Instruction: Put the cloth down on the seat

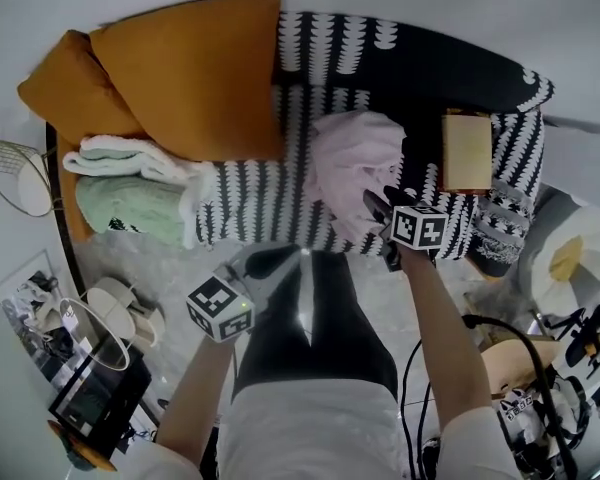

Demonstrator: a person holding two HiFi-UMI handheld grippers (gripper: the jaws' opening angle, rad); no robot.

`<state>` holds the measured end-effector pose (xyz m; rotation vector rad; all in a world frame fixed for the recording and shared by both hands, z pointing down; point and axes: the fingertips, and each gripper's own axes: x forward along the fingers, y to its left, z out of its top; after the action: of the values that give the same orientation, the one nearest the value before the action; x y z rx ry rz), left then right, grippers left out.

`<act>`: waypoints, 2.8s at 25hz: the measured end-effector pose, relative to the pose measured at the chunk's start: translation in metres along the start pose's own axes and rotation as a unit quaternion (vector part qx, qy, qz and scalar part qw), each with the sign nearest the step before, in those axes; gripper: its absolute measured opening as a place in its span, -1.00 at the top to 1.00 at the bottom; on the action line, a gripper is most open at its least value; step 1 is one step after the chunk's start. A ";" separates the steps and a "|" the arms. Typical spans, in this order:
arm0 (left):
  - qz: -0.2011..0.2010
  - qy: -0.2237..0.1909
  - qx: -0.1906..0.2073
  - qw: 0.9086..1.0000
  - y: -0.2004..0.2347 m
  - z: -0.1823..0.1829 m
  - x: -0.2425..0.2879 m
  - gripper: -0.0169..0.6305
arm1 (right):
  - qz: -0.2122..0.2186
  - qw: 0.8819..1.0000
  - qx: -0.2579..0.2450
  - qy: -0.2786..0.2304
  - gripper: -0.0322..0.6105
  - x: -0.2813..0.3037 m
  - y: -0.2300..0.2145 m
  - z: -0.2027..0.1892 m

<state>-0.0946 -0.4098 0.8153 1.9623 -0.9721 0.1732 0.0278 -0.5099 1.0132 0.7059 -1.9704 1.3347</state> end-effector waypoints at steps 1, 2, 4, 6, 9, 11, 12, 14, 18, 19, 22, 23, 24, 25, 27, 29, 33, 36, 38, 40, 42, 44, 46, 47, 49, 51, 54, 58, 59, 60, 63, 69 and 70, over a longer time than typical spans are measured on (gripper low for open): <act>0.002 -0.001 0.002 1.000 -0.003 0.001 -0.001 0.94 | 0.003 1.000 -0.002 0.000 0.15 -0.003 0.003 0.000; 0.004 -0.003 0.003 1.000 -0.007 0.003 -0.002 0.94 | 0.007 1.000 -0.005 0.000 0.15 -0.008 0.007 -0.001; 0.009 -0.008 0.008 1.000 -0.015 0.008 -0.007 0.95 | 0.011 1.000 -0.011 -0.001 0.20 -0.021 0.015 -0.001; 0.016 -0.014 0.015 1.000 -0.023 0.015 -0.014 0.94 | 0.012 1.000 -0.016 -0.007 0.32 -0.036 0.023 0.000; 0.028 -0.019 0.033 0.999 -0.036 0.025 -0.025 0.95 | 0.000 0.999 -0.032 -0.019 0.40 -0.063 0.031 0.005; 0.036 -0.021 0.046 0.998 -0.047 0.030 -0.036 0.95 | -0.014 0.998 -0.049 -0.030 0.54 -0.085 0.037 0.007; 0.039 -0.024 0.050 0.998 -0.053 0.032 -0.043 0.94 | -0.019 0.998 -0.055 -0.037 0.61 -0.096 0.041 0.008; 0.043 -0.031 0.055 0.997 -0.064 0.037 -0.058 0.95 | -0.025 0.997 -0.058 -0.050 0.69 -0.121 0.050 0.010; 0.045 -0.038 0.064 0.996 -0.081 0.041 -0.080 0.95 | -0.030 0.995 -0.059 -0.078 0.82 -0.161 0.068 0.015; 0.045 -0.038 0.068 0.996 -0.085 0.042 -0.085 0.94 | -0.031 0.994 -0.061 -0.086 0.82 -0.169 0.073 0.017; 0.040 -0.040 0.081 0.995 -0.098 0.042 -0.101 0.94 | -0.031 0.992 -0.067 -0.105 0.83 -0.190 0.091 0.017; 0.039 -0.042 0.085 0.995 -0.102 0.042 -0.106 0.95 | -0.033 0.991 -0.068 -0.110 0.83 -0.197 0.096 0.015; 0.036 -0.043 0.089 0.994 -0.106 0.041 -0.111 0.94 | -0.036 0.990 -0.069 -0.114 0.83 -0.202 0.102 0.012; 0.034 -0.043 0.093 0.994 -0.111 0.040 -0.116 0.95 | -0.038 0.990 -0.071 -0.118 0.84 -0.207 0.108 0.009; 0.025 -0.042 0.103 0.994 -0.120 0.033 -0.127 0.94 | -0.040 0.988 -0.076 -0.128 0.86 -0.216 0.122 0.000; 0.013 -0.041 0.115 0.992 -0.130 0.026 -0.139 0.94 | -0.044 0.986 -0.084 -0.140 0.88 -0.223 0.137 -0.010; -0.003 -0.042 0.129 0.991 -0.145 0.005 -0.170 0.94 | -0.059 0.981 -0.094 -0.159 0.89 -0.237 0.169 -0.036; -0.009 -0.042 0.142 0.989 -0.157 -0.015 -0.197 0.94 | -0.063 0.977 -0.099 -0.175 0.89 -0.251 0.196 -0.061; -0.003 -0.048 0.157 0.986 -0.164 -0.026 -0.218 0.95 | -0.067 0.975 -0.102 -0.185 0.89 -0.260 0.212 -0.078; 0.014 -0.062 0.178 0.982 -0.170 -0.034 -0.242 0.95 | -0.072 0.973 -0.108 -0.192 0.89 -0.268 0.229 -0.096; 0.021 -0.069 0.190 0.979 -0.175 -0.043 -0.263 0.94 | -0.076 0.970 -0.124 -0.194 0.89 -0.276 0.249 -0.115; 0.018 -0.072 0.191 0.979 -0.182 -0.053 -0.282 0.94 | -0.081 0.966 -0.146 -0.196 0.89 -0.286 0.270 -0.132; 0.015 -0.074 0.193 0.978 -0.191 -0.061 -0.300 0.94 | -0.085 0.962 -0.163 -0.200 0.89 -0.297 0.290 -0.148; 0.014 -0.074 0.196 0.978 -0.198 -0.065 -0.309 0.94 | -0.085 0.961 -0.167 -0.204 0.89 -0.304 0.300 -0.156; 0.009 -0.076 0.202 0.976 -0.212 -0.071 -0.327 0.94 | -0.084 0.958 -0.173 -0.213 0.89 -0.318 0.318 -0.173; 0.003 -0.078 0.206 0.975 -0.228 -0.077 -0.348 0.94 | -0.080 0.954 -0.187 -0.219 0.89 -0.332 0.338 -0.191; -0.010 -0.081 0.217 0.973 -0.255 -0.085 -0.374 0.94 | -0.081 0.945 -0.227 -0.222 0.89 -0.358 0.364 -0.218; -0.022 -0.088 0.223 0.971 -0.288 -0.093 -0.392 0.94 | -0.093 0.934 -0.253 -0.235 0.89 -0.401 0.382 -0.245; -0.022 -0.090 0.221 0.971 -0.296 -0.095 -0.395 0.94 | -0.093 0.932 -0.253 -0.241 0.89 -0.413 0.385 -0.251; -0.022 -0.092 0.220 0.971 -0.305 -0.097 -0.397 0.95 | -0.092 0.930 -0.254 -0.249 0.89 -0.426 0.389 -0.256; -0.028 -0.100 0.220 0.970 -0.334 -0.100 -0.403 0.94 | -0.085 0.922 -0.262 -0.273 0.89 -0.462 0.404 -0.268; -0.037 -0.113 0.239 0.964 -0.379 -0.101 -0.396 0.95 | -0.079 0.909 -0.266 -0.312 0.89 -0.515 0.407 -0.271; -0.037 -0.115 0.241 0.963 -0.384 -0.100 -0.393 0.94 | -0.078 0.907 -0.265 -0.319 0.89 -0.523 0.405 -0.269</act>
<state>-0.0717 -0.0055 0.4314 2.5052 -1.0749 0.1515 0.1261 -0.0813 0.4503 1.0786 -2.5588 0.4302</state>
